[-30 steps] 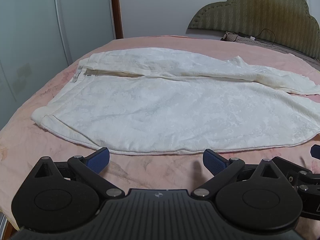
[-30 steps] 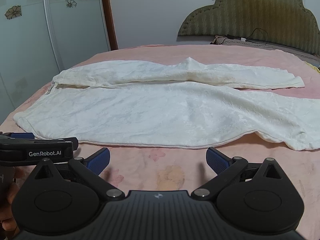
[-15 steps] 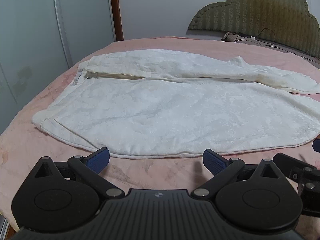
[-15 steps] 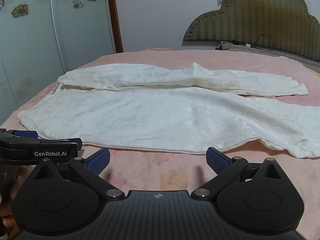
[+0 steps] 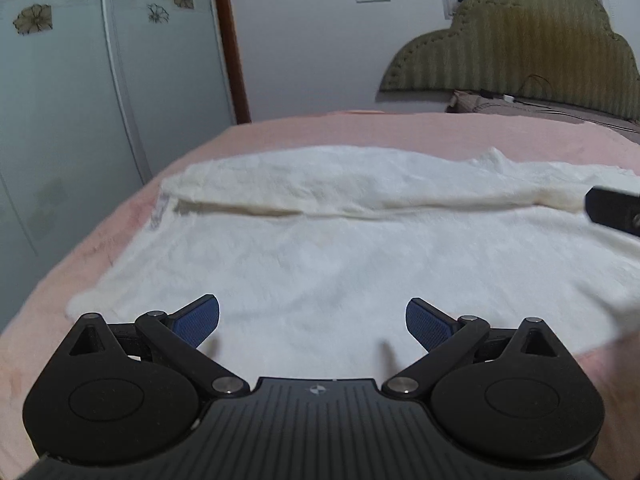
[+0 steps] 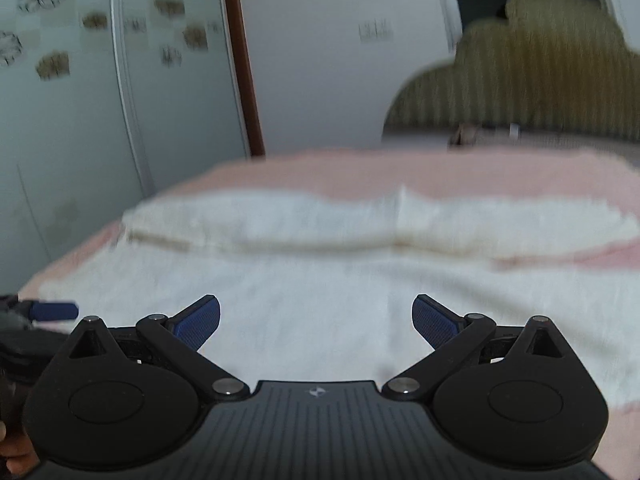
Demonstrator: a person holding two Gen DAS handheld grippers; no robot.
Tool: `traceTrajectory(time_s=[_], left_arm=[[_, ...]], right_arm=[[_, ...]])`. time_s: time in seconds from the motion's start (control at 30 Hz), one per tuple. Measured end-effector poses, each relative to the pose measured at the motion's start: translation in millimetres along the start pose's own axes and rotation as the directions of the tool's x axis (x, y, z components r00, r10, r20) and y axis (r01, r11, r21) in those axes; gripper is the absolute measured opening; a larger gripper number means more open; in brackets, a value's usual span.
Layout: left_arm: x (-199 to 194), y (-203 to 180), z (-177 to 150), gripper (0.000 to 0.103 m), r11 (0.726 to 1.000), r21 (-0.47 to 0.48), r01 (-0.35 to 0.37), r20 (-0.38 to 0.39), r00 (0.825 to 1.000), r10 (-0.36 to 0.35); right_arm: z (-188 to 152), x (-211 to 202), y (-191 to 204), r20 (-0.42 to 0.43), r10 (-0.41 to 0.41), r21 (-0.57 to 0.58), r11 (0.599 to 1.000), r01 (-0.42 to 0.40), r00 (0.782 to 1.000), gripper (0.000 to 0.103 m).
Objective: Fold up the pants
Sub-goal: 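Grasp the waistband of the white trousers with the right gripper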
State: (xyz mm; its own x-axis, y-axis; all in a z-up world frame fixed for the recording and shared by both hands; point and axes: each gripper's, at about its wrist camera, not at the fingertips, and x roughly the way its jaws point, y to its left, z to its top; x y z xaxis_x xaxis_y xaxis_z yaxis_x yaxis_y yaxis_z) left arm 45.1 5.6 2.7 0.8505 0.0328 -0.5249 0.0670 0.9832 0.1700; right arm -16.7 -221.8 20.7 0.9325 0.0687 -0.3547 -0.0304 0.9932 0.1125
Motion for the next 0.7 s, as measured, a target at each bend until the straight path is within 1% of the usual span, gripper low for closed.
traceTrajectory(time_s=[0.03,0.07,0.1,0.13,0.17,0.23,0.3,0.37,0.4,0.47,0.53,0.57,0.6,0.7], left_arm=[[9,2,5,0.102,1.000,-0.004,-0.014,0.000,1.000,0.014],[18,5,8,0.101,1.000,-0.012,-0.026,-0.003,1.000,0.026],[27,8,11,0.101,0.999,-0.021,-0.036,-0.012,0.999,0.036],[36,12,13,0.101,0.998,-0.031,-0.047,-0.021,0.999,0.046],[44,16,14,0.101,0.998,-0.041,-0.057,-0.029,0.998,0.056],[58,23,12,0.101,0.995,-0.061,-0.074,-0.048,0.996,0.071],[70,28,7,0.102,0.994,-0.083,-0.075,-0.077,0.995,0.069],[79,31,0,0.103,0.994,-0.094,-0.061,-0.099,0.994,0.052],[80,31,-3,0.103,0.994,-0.097,-0.059,-0.090,0.995,0.051],[80,30,-3,0.103,0.994,-0.091,-0.060,-0.086,0.995,0.052],[81,28,-3,0.103,0.995,-0.082,-0.061,-0.091,0.994,0.053],[81,28,-4,0.103,0.995,-0.084,-0.059,-0.093,0.994,0.051],[81,29,-4,0.103,0.995,-0.090,-0.054,-0.094,0.994,0.046],[83,32,-4,0.103,0.994,-0.106,-0.042,-0.097,0.995,0.031]], right_arm=[[5,9,1,0.013,-0.001,-0.050,0.999,0.001,1.000,0.103],[10,24,2,-0.025,0.013,-0.109,0.994,-0.016,1.000,0.103],[16,44,2,-0.103,0.032,-0.153,0.987,-0.048,0.994,0.103],[19,61,2,-0.149,0.046,-0.165,0.984,-0.071,0.988,0.103],[22,73,1,-0.162,0.064,-0.165,0.982,-0.091,0.985,0.103],[33,97,1,-0.166,0.131,-0.168,0.973,-0.159,0.977,0.103],[48,123,5,-0.161,0.178,-0.184,0.961,-0.207,0.971,0.103],[64,157,10,-0.166,0.205,-0.206,0.949,-0.237,0.965,0.103],[73,174,13,-0.165,0.214,-0.209,0.946,-0.247,0.963,0.103],[88,213,12,-0.190,0.239,-0.182,0.945,-0.273,0.952,0.103],[100,255,11,-0.242,0.254,-0.123,0.949,-0.289,0.937,0.103],[103,275,9,-0.275,0.250,-0.089,0.955,-0.284,0.928,0.103],[106,295,9,-0.292,0.242,-0.059,0.961,-0.270,0.925,0.103],[108,342,11,-0.317,0.241,-0.012,0.966,-0.258,0.917,0.103]])
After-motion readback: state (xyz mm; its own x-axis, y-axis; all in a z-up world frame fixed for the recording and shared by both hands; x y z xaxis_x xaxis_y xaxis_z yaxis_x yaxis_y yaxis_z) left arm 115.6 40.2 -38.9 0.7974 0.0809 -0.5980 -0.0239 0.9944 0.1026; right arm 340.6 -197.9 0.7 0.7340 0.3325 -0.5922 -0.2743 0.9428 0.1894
